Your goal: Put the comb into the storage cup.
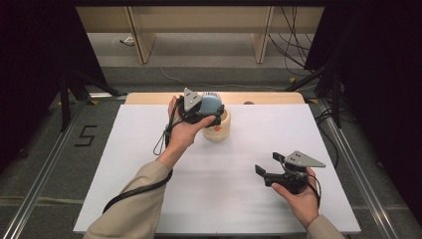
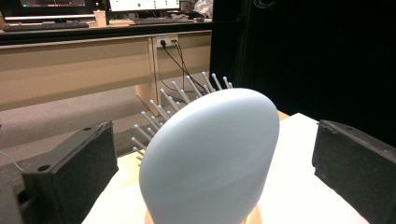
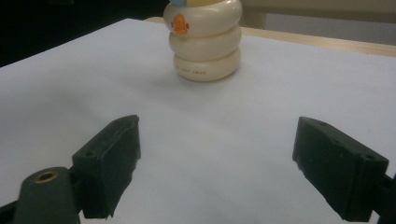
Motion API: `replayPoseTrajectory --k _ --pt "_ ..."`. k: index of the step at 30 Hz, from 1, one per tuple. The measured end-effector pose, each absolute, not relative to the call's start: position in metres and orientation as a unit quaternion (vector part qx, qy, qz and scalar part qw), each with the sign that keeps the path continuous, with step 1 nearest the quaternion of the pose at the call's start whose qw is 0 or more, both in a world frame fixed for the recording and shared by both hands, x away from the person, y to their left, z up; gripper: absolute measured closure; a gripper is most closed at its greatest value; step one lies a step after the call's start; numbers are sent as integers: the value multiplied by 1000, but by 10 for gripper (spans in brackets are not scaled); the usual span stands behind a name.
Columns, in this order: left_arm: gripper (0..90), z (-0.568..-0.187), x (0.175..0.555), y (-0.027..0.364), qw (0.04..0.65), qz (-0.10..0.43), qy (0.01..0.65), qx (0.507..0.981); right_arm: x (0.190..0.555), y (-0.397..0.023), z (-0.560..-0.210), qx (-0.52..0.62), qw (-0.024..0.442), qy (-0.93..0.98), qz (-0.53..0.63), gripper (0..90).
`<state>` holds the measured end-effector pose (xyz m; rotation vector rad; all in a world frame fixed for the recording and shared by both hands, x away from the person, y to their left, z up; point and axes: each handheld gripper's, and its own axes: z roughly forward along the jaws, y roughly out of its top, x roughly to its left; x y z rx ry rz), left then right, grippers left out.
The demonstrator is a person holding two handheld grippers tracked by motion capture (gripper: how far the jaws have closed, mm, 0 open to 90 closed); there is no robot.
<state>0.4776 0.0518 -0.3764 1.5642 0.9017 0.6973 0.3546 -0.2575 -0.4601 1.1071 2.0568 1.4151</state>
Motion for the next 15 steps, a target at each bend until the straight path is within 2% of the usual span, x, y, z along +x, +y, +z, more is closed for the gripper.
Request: replayPoseTrajectory --k 15 --pt "0 -374 457 67 562 276 376 683 354 -257 -460 397 207 737 506 162"
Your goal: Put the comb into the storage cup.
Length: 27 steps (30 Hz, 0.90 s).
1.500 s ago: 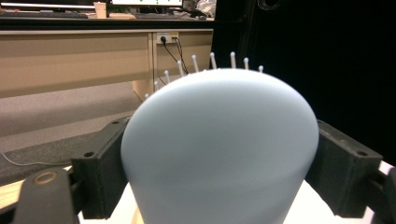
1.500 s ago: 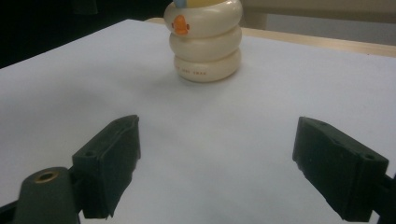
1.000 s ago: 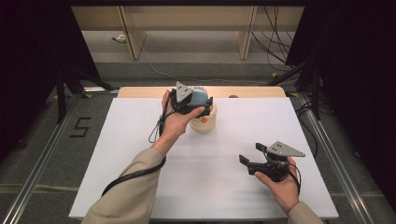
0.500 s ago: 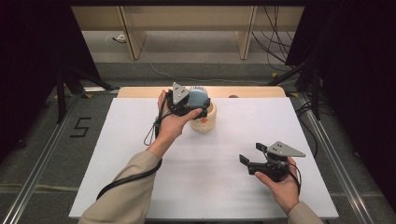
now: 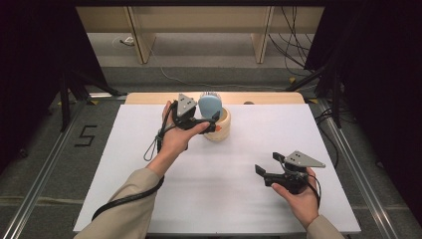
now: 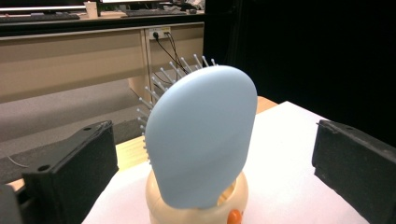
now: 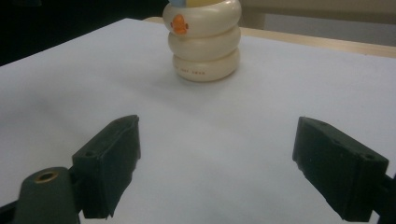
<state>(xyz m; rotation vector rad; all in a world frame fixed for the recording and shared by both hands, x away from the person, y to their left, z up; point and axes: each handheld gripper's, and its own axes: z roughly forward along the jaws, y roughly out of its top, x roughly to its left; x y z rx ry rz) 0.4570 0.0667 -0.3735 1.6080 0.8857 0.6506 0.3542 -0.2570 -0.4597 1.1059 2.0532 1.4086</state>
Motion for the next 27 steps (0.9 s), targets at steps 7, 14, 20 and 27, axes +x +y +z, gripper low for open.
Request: replayPoseTrajectory --k 7,14,20,27 --pt "0 -374 449 73 561 268 369 691 354 -257 -459 398 208 737 505 162" --pt "0 -375 443 83 554 267 367 698 354 -257 -460 398 208 737 505 162" --pt "1 -378 438 91 551 264 366 702 354 -257 -460 398 208 737 504 162" --pt "8 -383 430 99 552 247 362 709 354 -257 -460 398 208 737 504 162"
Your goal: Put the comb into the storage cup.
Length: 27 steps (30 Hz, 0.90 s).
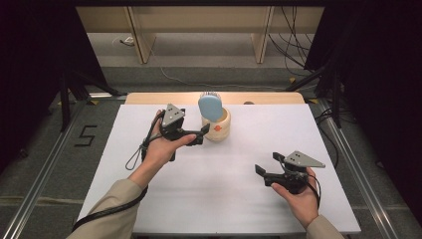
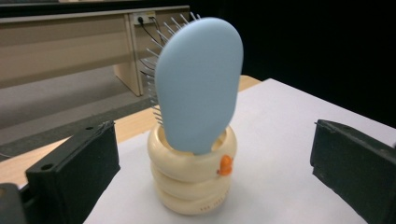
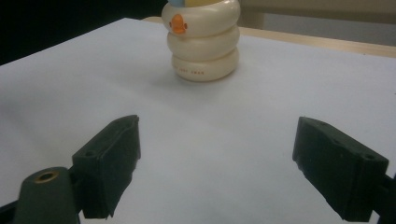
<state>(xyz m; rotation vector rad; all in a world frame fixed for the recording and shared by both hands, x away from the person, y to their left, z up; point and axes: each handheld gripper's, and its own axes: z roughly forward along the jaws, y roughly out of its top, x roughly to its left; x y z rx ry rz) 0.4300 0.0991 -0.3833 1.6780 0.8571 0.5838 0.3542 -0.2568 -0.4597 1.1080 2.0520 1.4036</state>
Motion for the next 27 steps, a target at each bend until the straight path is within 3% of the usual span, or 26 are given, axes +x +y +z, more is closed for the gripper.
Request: replayPoseTrajectory --k 27 --pt "20 -409 401 136 543 254 362 714 353 -256 -459 396 212 740 501 162"
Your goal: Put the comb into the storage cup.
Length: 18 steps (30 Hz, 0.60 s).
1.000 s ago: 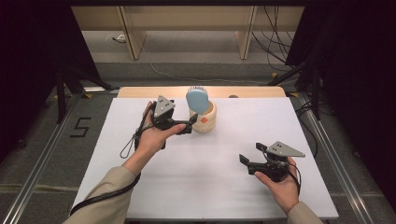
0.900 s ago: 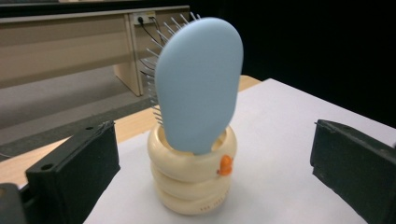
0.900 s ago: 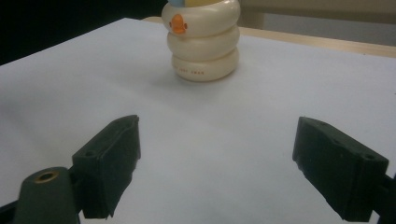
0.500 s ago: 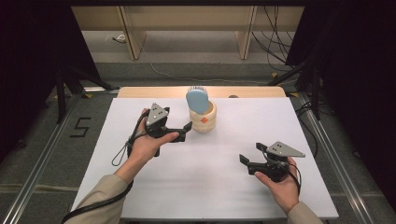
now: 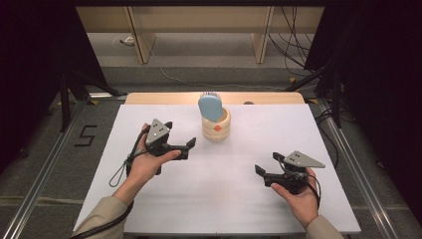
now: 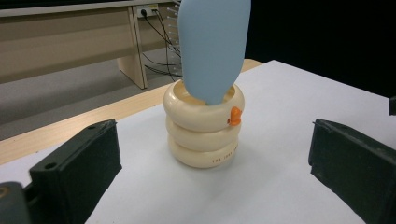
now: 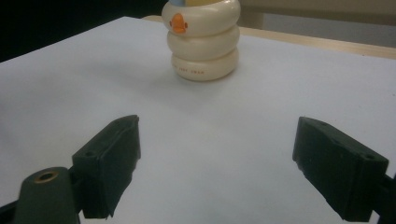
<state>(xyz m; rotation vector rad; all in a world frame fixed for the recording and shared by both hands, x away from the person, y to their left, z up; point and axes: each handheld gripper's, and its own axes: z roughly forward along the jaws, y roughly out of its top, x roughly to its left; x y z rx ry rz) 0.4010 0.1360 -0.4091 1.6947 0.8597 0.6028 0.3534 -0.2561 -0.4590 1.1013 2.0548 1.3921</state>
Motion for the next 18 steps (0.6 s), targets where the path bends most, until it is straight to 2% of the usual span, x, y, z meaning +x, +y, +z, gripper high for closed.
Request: replayPoseTrajectory --k 18 --pt "21 -432 385 158 534 251 371 717 353 -256 -458 396 213 740 500 162"
